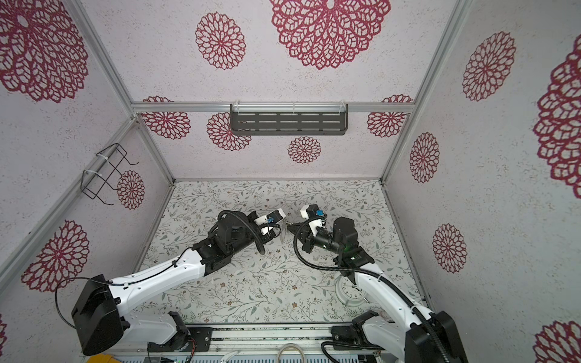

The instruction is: Remove the keys from the keyring

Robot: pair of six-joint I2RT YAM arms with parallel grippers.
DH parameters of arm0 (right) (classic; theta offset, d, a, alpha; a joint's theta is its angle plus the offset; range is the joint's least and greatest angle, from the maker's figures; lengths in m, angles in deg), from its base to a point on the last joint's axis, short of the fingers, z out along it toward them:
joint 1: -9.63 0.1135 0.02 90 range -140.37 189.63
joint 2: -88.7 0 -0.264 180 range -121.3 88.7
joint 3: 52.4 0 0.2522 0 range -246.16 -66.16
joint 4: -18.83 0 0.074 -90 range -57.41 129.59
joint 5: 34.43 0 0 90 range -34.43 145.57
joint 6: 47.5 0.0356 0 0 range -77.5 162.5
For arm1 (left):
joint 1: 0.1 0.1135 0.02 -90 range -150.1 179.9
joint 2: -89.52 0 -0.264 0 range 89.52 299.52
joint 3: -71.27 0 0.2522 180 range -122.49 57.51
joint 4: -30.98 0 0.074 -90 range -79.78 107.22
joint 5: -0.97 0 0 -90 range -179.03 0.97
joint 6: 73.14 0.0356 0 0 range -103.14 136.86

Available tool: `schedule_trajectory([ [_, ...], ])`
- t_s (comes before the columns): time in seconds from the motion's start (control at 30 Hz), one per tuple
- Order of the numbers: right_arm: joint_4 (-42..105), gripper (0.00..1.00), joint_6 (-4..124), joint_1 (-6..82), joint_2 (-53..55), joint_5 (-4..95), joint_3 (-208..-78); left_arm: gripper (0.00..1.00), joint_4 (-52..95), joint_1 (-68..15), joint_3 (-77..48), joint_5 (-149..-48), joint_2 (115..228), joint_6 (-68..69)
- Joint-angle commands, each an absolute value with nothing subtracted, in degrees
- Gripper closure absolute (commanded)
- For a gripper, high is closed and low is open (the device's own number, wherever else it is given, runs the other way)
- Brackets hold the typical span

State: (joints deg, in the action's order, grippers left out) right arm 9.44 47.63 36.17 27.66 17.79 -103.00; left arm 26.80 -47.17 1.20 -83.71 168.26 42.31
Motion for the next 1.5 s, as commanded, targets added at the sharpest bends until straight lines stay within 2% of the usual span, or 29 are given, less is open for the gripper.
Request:
schedule_trajectory([
  [0.0,12.6,1.00,44.4,35.9,30.6,14.2,-103.1,1.00,27.4,-44.6,1.3,-75.1,166.4,42.3],
  [0.33,18.8,1.00,39.8,35.9,27.2,18.6,-105.3,1.00,29.1,-44.2,2.6,-84.6,165.0,39.9],
  [0.6,12.1,1.00,45.2,35.9,23.7,20.4,-104.4,1.00,29.4,-43.6,1.0,-86.1,166.7,35.7],
  [1.47,4.0,1.00,52.0,36.9,14.0,18.8,-107.3,1.00,29.6,-41.4,-2.6,-89.5,170.0,28.6],
])
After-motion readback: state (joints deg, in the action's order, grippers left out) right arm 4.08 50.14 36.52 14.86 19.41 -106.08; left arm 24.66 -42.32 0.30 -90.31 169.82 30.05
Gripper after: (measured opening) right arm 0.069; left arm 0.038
